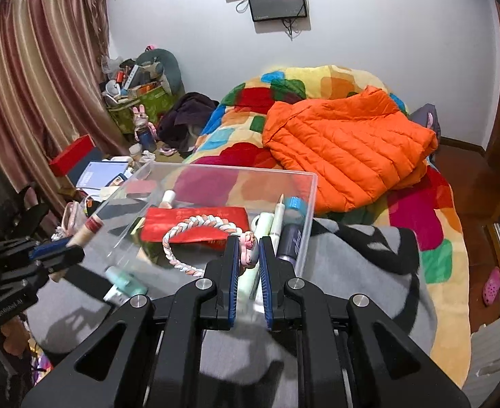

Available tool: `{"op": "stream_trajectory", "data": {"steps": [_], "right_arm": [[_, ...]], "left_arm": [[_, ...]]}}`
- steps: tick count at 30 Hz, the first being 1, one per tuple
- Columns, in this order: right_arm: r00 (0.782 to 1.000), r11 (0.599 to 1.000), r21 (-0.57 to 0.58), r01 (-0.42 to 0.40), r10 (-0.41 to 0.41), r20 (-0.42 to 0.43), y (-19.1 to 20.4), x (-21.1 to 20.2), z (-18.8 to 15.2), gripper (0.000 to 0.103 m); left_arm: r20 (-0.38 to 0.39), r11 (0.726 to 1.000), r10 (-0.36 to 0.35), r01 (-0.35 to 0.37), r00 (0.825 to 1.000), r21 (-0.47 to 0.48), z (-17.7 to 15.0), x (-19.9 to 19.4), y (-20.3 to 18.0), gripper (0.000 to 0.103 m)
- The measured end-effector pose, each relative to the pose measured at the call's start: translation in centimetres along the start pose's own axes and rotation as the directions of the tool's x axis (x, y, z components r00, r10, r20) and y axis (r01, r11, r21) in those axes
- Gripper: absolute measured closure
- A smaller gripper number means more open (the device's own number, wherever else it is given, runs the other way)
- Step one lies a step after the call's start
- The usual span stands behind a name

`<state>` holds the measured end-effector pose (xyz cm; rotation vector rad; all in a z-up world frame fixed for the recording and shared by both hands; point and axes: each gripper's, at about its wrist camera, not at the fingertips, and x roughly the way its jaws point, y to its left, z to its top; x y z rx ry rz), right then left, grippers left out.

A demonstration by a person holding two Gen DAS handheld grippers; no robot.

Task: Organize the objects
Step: 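Carry the beige cylinder and braided bracelet into the clear box and open both tools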

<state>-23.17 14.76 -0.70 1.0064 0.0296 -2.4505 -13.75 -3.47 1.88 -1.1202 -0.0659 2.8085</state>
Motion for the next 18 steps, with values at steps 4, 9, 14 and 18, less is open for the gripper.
{"op": "stream_trajectory", "data": {"steps": [4, 9, 14, 18], "right_arm": [[0.998, 1.000, -0.010, 0.000, 0.000, -0.055, 0.3, 2.7, 0.4, 0.092], [0.993, 0.998, -0.054, -0.021, 0.014, -0.119, 1.2, 5.2, -0.2, 0.092], [0.989, 0.996, -0.059, -0.067, 0.059, -0.133, 1.7, 5.3, -0.6, 0.092], [0.988, 0.994, -0.071, -0.087, 0.077, -0.131, 1.8, 4.3, -0.7, 0.089]], "left_arm": [[-0.034, 0.999, 0.028, -0.029, 0.999, -0.014, 1.4, 2.3, 1.5, 0.089], [-0.086, 0.999, 0.036, -0.038, 0.996, -0.028, 2.2, 4.7, 2.3, 0.089], [-0.100, 1.000, 0.000, -0.003, 0.995, -0.030, 2.2, 5.2, 1.9, 0.089], [-0.080, 1.000, -0.013, 0.011, 0.997, -0.025, 1.9, 4.4, 1.6, 0.089]]}}
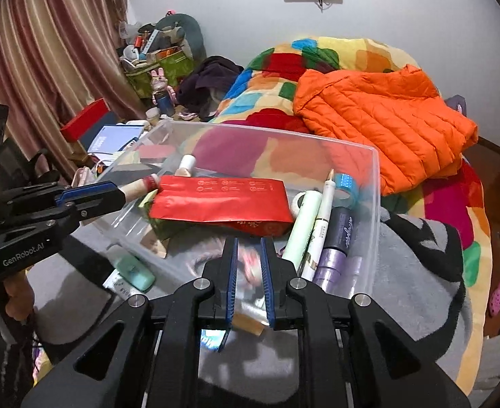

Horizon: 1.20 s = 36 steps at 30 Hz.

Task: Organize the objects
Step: 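Carry the beige cylinder and braided bracelet into the clear box and open both tools, then grasp the white toothpaste tube with the left tool while the right tool grasps the blue Max box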

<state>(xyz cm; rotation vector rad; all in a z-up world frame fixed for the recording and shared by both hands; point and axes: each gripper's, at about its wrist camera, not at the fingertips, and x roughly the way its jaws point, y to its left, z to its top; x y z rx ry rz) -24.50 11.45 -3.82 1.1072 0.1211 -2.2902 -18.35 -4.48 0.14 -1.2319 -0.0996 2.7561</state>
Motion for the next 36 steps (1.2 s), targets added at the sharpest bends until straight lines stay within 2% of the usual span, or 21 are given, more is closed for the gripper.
{"op": "stream_trajectory", "data": {"steps": [5, 10, 13, 19, 22, 27, 32, 34, 36], "right_arm": [[0.999, 1.000, -0.016, 0.011, -0.011, 0.035, 0.6, -1.9, -0.6, 0.078], [0.999, 0.999, -0.040, 0.009, -0.007, 0.054, 1.4, -3.3, -1.8, 0.070], [0.998, 0.998, -0.056, 0.016, -0.012, 0.062, 1.8, -3.9, -2.7, 0.064], [0.999, 0.999, -0.040, -0.011, 0.013, 0.044, 1.7, -4.7, -4.4, 0.057], [0.999, 0.999, -0.034, -0.032, 0.032, 0.013, 1.7, -4.2, -5.5, 0.054], [0.996, 0.998, -0.040, -0.048, 0.045, -0.074, 1.9, -2.0, -6.8, 0.051], [0.989, 0.997, -0.055, -0.056, 0.048, -0.140, 2.3, 0.2, -7.4, 0.051], [0.988, 0.997, -0.058, -0.058, 0.049, -0.146, 2.5, 0.6, -7.3, 0.051], [0.988, 0.997, -0.055, -0.061, 0.052, -0.148, 2.6, 0.8, -7.3, 0.049]], "left_arm": [[0.027, 1.000, -0.024, 0.024, 0.999, 0.013, -0.4, -1.7, -0.8, 0.086], [0.045, 0.999, -0.007, 0.005, 0.999, 0.054, -2.4, -3.1, -1.5, 0.057], [0.024, 0.997, -0.004, 0.003, 1.000, 0.078, -3.8, -3.1, -1.7, 0.053], [-0.069, 0.988, 0.023, -0.012, 0.997, 0.154, -6.6, -1.2, -2.5, 0.053], [-0.123, 0.982, 0.014, 0.010, 0.992, 0.188, -6.9, 0.3, -3.0, 0.051], [-0.166, 0.973, -0.002, 0.040, 0.986, 0.227, -6.8, 2.0, -4.0, 0.043], [-0.204, 0.966, -0.044, 0.093, 0.978, 0.240, -7.1, 2.5, -4.4, 0.044], [-0.218, 0.964, -0.049, 0.103, 0.975, 0.246, -7.6, 2.4, -4.6, 0.061], [-0.220, 0.959, -0.044, 0.103, 0.974, 0.263, -8.3, 1.8, -4.7, 0.072]]}}
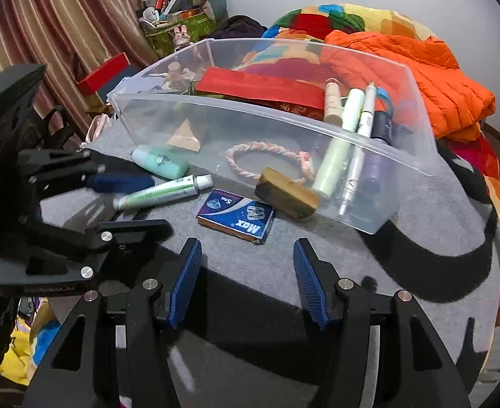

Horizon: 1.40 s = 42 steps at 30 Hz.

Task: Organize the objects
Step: 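Grasp the white toothpaste tube with the left tool while the right tool grasps the blue Max box, then carry the toothpaste tube and blue Max box into the clear box and open both tools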

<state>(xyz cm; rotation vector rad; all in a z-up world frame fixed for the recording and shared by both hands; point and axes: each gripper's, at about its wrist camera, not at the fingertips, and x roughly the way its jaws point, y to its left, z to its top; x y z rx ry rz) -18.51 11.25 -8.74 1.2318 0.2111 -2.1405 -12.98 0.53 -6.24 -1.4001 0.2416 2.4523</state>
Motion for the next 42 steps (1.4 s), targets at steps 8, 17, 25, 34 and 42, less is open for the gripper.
{"op": "stream_trajectory", "data": {"steps": [8, 17, 25, 34, 42], "right_arm": [[1.000, 0.999, 0.037, -0.002, 0.001, 0.004, 1.0, 1.1, 0.8, 0.028], [0.996, 0.996, 0.041, 0.083, -0.083, 0.008, 1.4, 1.6, 1.1, 0.038], [0.996, 0.996, 0.040, 0.084, -0.085, 0.023, 1.6, 1.1, 0.7, 0.056], [0.999, 0.997, 0.075, 0.023, -0.027, 0.045, 1.0, -0.3, -0.5, 0.056], [0.993, 0.997, 0.083, -0.003, -0.006, 0.114, 0.9, -3.2, -0.9, 0.056]], "left_arm": [[-0.005, 1.000, 0.029, -0.029, 1.000, 0.012, -0.9, -0.9, -0.6, 0.083], [0.003, 0.999, 0.036, -0.036, 0.999, -0.033, 0.1, -0.1, -0.1, 0.082], [0.002, 0.998, 0.012, -0.011, 1.000, -0.057, 1.1, 0.7, 0.1, 0.082], [0.038, 0.996, 0.033, -0.029, 0.999, -0.088, 0.4, 0.2, 0.0, 0.086], [0.123, 0.990, 0.024, -0.007, 0.992, -0.141, -1.2, -3.0, -0.2, 0.086]]}}
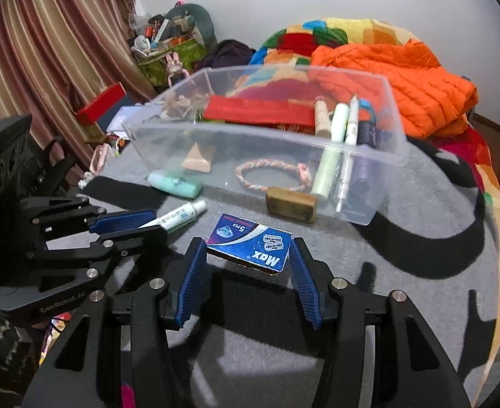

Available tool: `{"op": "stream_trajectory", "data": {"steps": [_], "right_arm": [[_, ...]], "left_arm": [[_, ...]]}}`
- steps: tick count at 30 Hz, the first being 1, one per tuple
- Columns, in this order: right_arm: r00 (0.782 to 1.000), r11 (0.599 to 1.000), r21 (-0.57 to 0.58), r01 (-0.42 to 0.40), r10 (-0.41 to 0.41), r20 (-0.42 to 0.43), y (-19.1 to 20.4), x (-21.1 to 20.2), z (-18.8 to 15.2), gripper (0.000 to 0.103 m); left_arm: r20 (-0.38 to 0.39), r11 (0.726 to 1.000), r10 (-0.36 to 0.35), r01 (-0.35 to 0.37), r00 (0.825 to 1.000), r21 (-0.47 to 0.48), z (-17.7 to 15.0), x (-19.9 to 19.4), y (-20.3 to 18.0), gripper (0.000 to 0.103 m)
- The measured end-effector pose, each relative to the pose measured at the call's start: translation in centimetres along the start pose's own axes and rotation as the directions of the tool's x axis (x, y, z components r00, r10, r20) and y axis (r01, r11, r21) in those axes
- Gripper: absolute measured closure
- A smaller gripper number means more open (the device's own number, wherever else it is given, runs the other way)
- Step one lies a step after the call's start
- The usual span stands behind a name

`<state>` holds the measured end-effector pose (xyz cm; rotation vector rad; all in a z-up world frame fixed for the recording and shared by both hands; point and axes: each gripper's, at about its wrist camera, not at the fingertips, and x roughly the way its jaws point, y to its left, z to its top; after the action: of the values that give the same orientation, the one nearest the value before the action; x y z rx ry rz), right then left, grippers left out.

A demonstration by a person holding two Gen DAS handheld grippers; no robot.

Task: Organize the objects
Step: 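Carry the toothpaste tube and blue Max box into the clear box and open both tools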

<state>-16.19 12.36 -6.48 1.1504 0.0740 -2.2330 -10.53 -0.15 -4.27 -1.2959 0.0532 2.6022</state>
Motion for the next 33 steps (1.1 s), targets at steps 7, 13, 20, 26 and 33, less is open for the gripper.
{"op": "stream_trajectory", "data": {"steps": [7, 13, 20, 26, 33], "right_arm": [[0.996, 1.000, 0.000, 0.006, -0.006, 0.090, 0.3, -2.7, 1.3, 0.056], [0.986, 1.000, 0.005, 0.019, -0.020, 0.164, 0.4, -4.3, 3.6, 0.056], [0.981, 0.998, -0.002, 0.058, -0.056, 0.185, 0.3, -3.6, 6.5, 0.056], [0.988, 0.997, 0.017, 0.078, -0.080, 0.130, -0.5, -0.7, 8.0, 0.056], [0.993, 0.993, 0.063, 0.096, -0.101, 0.067, -2.6, 2.2, 8.2, 0.056]], "left_arm": [[0.113, 0.999, -0.004, 0.008, 0.994, -0.032, 1.0, -3.6, 0.3, 0.086], [0.189, 0.997, 0.029, -0.016, 0.982, -0.071, 2.9, -5.5, 1.3, 0.086], [0.207, 0.993, 0.074, -0.054, 0.976, -0.101, 5.4, -5.0, 2.5, 0.086], [0.145, 0.990, 0.079, -0.061, 0.986, -0.124, 7.9, -1.6, 4.2, 0.086], [0.084, 0.990, 0.073, -0.061, 0.994, -0.128, 8.7, 1.5, 4.6, 0.086]]}}
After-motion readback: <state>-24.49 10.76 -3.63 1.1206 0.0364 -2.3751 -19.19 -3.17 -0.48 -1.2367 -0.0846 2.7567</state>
